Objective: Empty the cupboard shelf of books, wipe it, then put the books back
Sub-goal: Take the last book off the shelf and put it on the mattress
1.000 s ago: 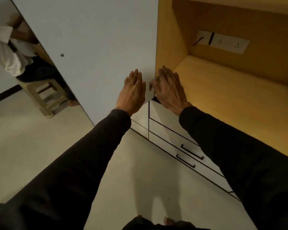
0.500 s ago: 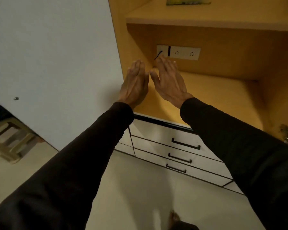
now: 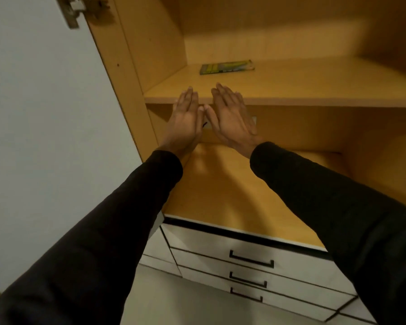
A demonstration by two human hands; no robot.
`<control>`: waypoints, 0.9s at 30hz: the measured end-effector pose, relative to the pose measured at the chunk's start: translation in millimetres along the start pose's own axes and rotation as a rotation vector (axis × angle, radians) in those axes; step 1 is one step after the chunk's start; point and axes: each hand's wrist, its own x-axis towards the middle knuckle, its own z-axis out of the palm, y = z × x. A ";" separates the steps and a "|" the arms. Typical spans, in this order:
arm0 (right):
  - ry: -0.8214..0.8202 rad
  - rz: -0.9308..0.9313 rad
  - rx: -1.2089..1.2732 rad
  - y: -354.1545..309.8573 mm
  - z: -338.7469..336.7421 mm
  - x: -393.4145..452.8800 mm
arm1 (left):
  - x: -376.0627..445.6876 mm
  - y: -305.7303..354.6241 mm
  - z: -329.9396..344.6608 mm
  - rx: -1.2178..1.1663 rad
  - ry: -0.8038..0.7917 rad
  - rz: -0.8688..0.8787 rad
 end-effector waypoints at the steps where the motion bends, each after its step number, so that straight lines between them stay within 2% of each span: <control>1: 0.007 -0.004 -0.009 6.2 -2.7 4.7 | 9.5 3.8 0.7 0.001 0.005 0.003; 12: 0.050 -0.004 -0.070 55.7 -20.5 50.6 | 86.7 21.0 10.0 0.034 0.058 0.031; 27: 0.064 0.009 -0.177 89.4 10.8 139.6 | 183.1 -43.6 43.5 0.078 -0.017 0.071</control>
